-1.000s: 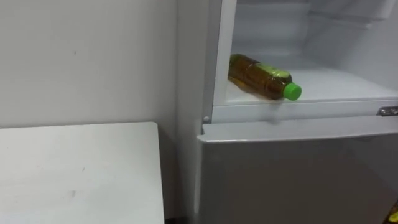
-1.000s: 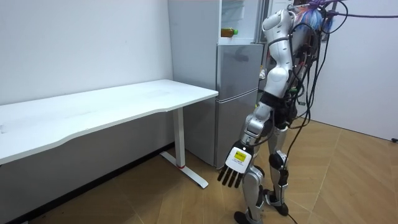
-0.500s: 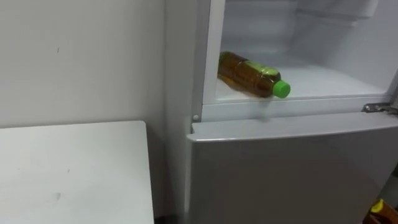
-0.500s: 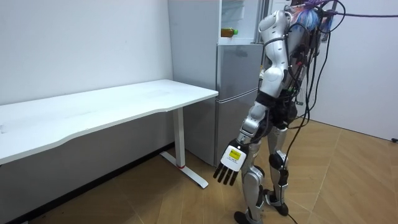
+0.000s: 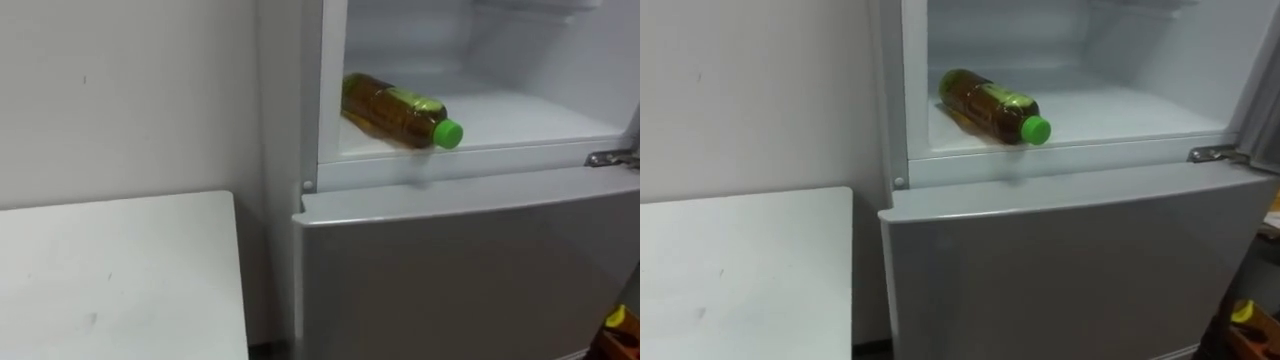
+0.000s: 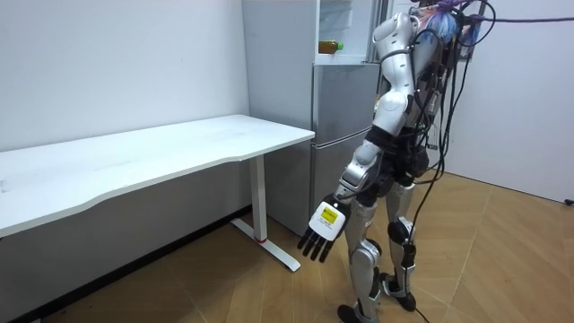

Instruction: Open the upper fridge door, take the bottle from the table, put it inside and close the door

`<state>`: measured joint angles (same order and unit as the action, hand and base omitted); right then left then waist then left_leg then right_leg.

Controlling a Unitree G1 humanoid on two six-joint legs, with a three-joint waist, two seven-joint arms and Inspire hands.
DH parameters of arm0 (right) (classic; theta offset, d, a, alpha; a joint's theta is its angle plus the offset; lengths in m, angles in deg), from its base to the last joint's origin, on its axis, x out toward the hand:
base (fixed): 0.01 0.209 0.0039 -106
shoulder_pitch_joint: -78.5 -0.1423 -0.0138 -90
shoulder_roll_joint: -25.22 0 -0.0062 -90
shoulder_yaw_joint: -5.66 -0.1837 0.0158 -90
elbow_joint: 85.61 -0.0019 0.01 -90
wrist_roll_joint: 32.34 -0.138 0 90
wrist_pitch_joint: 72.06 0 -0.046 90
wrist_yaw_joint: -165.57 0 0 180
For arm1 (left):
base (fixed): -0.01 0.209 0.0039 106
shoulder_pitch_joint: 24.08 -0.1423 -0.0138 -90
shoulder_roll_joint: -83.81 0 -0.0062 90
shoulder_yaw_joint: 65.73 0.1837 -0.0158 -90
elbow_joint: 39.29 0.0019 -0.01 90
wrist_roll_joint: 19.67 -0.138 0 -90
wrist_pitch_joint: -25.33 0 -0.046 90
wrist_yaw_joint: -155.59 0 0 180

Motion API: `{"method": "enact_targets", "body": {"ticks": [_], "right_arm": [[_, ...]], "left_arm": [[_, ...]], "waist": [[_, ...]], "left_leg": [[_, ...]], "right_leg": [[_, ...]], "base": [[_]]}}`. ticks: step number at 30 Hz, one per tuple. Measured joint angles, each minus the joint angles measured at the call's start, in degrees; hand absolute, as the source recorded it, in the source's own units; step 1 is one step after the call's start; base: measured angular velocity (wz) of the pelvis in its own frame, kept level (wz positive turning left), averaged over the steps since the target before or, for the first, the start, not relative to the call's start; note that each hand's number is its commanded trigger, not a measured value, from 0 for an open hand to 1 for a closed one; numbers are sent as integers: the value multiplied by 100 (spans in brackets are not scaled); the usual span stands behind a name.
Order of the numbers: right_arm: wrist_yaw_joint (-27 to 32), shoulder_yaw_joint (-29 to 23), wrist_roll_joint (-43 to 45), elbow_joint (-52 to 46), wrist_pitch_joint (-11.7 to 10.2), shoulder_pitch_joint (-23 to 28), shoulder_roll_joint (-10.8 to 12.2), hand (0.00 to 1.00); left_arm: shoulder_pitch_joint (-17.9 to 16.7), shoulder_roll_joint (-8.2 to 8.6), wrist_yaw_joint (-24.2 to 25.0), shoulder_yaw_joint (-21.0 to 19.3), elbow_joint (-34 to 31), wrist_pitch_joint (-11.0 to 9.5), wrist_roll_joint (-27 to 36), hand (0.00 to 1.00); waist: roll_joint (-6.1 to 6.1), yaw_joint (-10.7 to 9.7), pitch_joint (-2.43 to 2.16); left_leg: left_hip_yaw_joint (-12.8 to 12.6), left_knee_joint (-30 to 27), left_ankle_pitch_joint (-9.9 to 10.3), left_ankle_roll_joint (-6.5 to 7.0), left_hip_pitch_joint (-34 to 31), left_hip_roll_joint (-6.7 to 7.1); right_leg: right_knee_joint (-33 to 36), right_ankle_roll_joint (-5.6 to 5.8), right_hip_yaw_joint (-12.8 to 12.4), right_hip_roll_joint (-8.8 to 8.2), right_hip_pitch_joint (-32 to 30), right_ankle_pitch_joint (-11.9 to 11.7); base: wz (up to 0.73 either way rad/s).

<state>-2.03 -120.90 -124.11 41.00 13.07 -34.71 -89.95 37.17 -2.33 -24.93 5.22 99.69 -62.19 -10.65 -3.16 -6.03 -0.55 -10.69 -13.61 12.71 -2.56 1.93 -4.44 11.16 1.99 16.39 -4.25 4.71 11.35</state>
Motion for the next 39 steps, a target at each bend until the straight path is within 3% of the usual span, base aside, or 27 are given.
{"method": "enact_targets", "body": {"ticks": [14, 20, 31, 35, 39], "right_arm": [[-13, 387, -5, -56, -60, -492, -1, 0], [-13, 417, -5, -114, -59, -506, 0, 0], [-12, 665, 37, -198, -168, -504, 0, 0], [12, 707, 254, -456, -191, -465, 12, 0], [67, 785, 508, -891, -279, -272, 18, 0]], "left_arm": [[10, 0, 374, -225, 241, -4, -244, 0], [20, 14, 551, -555, 290, -62, -451, 0], [21, 13, 730, -568, 516, -193, -551, 0], [52, 15, 849, -565, 668, -209, -591, 0], [80, 11, 853, -578, 669, -215, -670, 0]], "waist": [[83, -37, -16], [81, -31, -16], [91, -14, -10], [203, -14, 27], [344, 26, 15]], "left_leg": [[-24, 25, -13, 4, 53, 10], [-49, 86, -48, 3, 96, 18], [-75, 68, -58, 14, 61, 30], [-75, 26, -57, 14, 24, 23], [-131, 33, -61, 10, 22, 16]], "right_leg": [[163, -12, -60, -29, -81, 25], [199, -13, -85, -34, -90, 25], [361, -22, -85, -82, -179, 63], [363, -25, -92, -79, -195, 69], [424, -40, -142, -78, -271, 84]], "base": [[-2], [-4], [-1], [0], [-6]]}}
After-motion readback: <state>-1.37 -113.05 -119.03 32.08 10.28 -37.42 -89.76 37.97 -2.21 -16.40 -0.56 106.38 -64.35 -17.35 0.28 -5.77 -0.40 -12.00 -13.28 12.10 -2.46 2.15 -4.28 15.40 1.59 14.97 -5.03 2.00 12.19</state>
